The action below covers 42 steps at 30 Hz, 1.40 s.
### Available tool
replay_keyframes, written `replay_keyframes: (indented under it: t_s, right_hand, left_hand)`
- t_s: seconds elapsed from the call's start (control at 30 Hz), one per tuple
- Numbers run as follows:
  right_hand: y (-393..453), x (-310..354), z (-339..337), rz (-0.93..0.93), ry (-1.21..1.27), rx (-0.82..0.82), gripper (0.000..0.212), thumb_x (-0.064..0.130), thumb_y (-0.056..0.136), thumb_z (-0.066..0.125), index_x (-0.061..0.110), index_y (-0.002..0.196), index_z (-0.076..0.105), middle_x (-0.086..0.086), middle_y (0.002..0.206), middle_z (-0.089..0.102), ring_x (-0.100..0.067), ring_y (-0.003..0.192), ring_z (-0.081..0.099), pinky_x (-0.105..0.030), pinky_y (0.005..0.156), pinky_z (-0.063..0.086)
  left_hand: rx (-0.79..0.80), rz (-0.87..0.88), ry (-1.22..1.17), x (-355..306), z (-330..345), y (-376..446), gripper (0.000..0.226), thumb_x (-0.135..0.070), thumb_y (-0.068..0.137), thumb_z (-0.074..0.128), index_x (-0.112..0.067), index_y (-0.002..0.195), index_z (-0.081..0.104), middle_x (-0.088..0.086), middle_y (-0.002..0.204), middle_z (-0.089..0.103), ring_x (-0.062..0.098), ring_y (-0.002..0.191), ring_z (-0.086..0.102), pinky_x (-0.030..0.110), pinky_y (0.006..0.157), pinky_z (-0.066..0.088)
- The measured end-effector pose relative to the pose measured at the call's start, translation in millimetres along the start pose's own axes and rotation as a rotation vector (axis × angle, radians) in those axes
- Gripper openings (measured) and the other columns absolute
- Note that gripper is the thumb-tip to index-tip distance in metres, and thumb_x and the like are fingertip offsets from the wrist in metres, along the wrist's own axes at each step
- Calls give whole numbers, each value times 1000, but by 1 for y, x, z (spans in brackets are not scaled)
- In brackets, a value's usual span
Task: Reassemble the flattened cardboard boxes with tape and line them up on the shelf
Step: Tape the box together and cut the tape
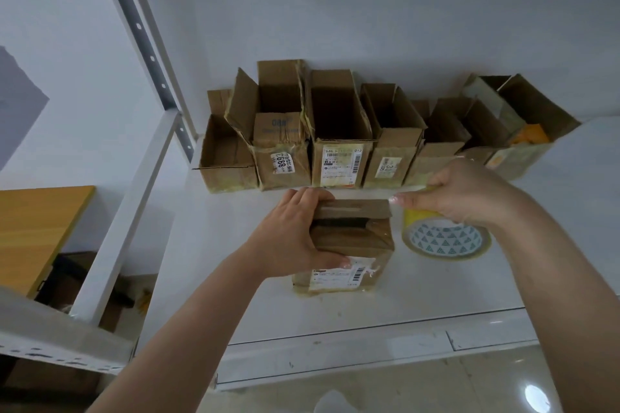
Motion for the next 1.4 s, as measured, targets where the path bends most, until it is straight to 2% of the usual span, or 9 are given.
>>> replay_keyframes:
  t_s: [0.37, 0.6, 0.67, 0.8, 0.9, 0.97, 1.03, 1.2, 1.4]
  right_hand:
    - [7, -17, 21, 25, 12, 35, 68, 81, 48, 69, 22, 42, 34, 11, 34, 24, -19, 48, 46, -32, 57, 36]
    - [10, -12, 27, 99, -163, 33, 67, 82, 53, 69, 19, 55, 47, 3, 52, 44, -18, 54, 50, -28, 55, 34]
    - [8, -5, 26, 102, -245, 17, 66, 83, 57, 66, 21, 58, 44, 5, 55, 42, -17, 55, 47, -28, 52, 31]
    - [7, 0, 25, 93, -297, -1, 64, 83, 60, 64, 21, 59, 47, 4, 55, 43, -16, 54, 47, -28, 51, 29]
    - [6, -1, 26, 96, -282, 0, 65, 84, 59, 63, 21, 58, 47, 4, 54, 43, -16, 54, 48, -28, 51, 29]
    - [6, -3, 28, 99, -269, -3, 66, 85, 58, 63, 21, 58, 46, 5, 54, 42, -16, 53, 47, -28, 51, 29]
    - [6, -5, 30, 99, -238, 9, 67, 85, 58, 63, 20, 59, 47, 5, 53, 42, -16, 53, 47, -29, 51, 30]
    - [6, -12, 31, 75, -158, 41, 68, 83, 66, 58, 18, 54, 44, 3, 50, 44, -17, 51, 51, -30, 54, 33]
    - [6, -15, 27, 29, 34, 95, 64, 70, 84, 52, 12, 57, 51, -8, 60, 45, -24, 54, 52, -31, 57, 38]
  left_hand:
    - [-9, 8, -55, -1, 1, -1, 88, -64, 63, 79, -32, 132, 35, -18, 120, 37, 8, 114, 33, 28, 96, 39]
    - [5, 6, -87, -8, -2, -4, 84, -61, 66, 79, -30, 131, 38, -15, 122, 42, 11, 115, 35, 36, 98, 43]
    - [1, -4, 13, -10, -4, -5, 93, -67, 64, 76, -28, 138, 35, -13, 132, 41, 13, 124, 32, 39, 109, 35]
    - [-83, 129, 298, -27, -8, -13, 118, -88, 68, 41, -19, 157, 9, -7, 163, 5, 12, 151, -7, 35, 119, -14]
    - [-116, 289, 315, -44, 3, -21, 78, -59, 89, 51, -7, 148, 40, 7, 155, 34, 22, 147, 21, 47, 121, 15]
    - [-232, 341, 322, -48, 12, -23, 50, -30, 86, 72, -2, 126, 64, 12, 135, 59, 30, 131, 50, 52, 103, 46]
    - [-320, 339, 312, -46, 16, -22, 40, -19, 78, 80, -2, 113, 72, 11, 122, 67, 31, 118, 61, 51, 91, 55]
    - [-267, 323, 284, -45, 15, -20, 37, -20, 81, 78, -5, 114, 72, 9, 124, 67, 29, 120, 60, 49, 93, 54]
    - [-70, 152, 285, -60, -2, -9, 87, -77, 80, 42, -18, 143, 47, -1, 153, 40, 19, 147, 26, 38, 116, 26]
Point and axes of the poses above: each hand's wrist, its own y-axis towards the middle knuckle, its own z-axis out of the palm, x = y × z, the point moved 2 cm from there along y, towards the middle knuckle
